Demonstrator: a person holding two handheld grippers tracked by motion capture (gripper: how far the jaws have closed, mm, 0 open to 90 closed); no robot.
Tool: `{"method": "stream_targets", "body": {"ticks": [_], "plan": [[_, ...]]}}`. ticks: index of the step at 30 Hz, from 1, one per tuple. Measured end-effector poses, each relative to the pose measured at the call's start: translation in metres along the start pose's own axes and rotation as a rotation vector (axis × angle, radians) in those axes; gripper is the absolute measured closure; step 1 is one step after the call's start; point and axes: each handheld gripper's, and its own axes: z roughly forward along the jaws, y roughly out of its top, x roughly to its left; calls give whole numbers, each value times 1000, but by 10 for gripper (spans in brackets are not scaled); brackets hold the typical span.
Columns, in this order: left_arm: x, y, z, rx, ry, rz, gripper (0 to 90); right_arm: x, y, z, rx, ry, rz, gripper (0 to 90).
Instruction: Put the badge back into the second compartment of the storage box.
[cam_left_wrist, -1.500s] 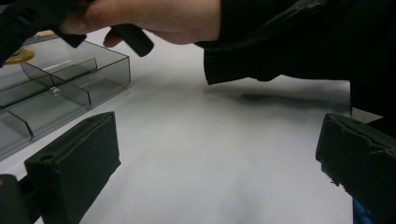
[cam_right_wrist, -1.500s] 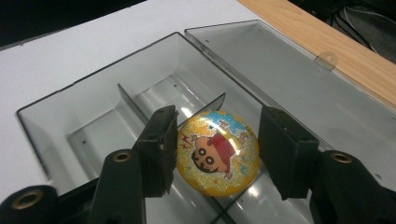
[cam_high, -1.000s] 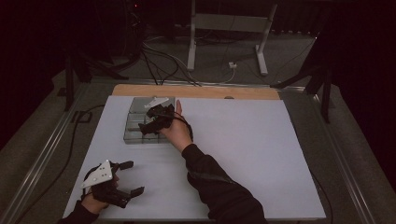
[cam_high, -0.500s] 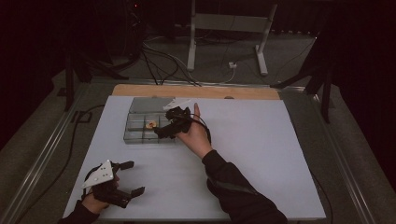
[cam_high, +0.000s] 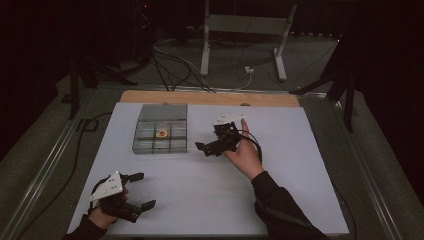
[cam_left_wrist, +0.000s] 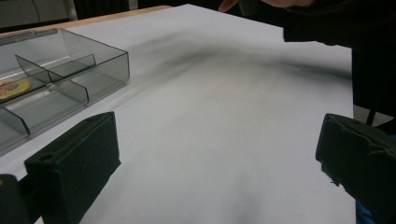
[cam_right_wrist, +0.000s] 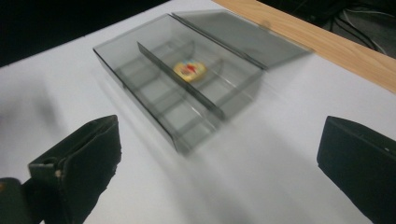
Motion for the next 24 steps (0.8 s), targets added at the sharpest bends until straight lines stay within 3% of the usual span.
{"method": "stream_targets", "body": {"ticks": [5, 8, 10, 13, 20, 24], "plan": [[0, 1, 1, 5, 1, 0, 5, -9, -21, -22, 2, 2, 6, 0], [0, 0, 2, 9, 1, 4, 5, -16, -45, -43, 9, -24, 13, 0], [0, 0, 2, 8, 0, 2, 5, -16, -49, -47, 17, -27, 19, 0], [0, 1, 1, 2, 1, 4, 4, -19, -70, -65, 7, -27, 58, 0], [-1, 1, 1, 5, 2, 2, 5, -21, -102, -88, 29, -46, 106, 0], [0, 1, 1, 2, 3, 1, 5, -20, -115, -96, 40, -68, 111, 0]]}}
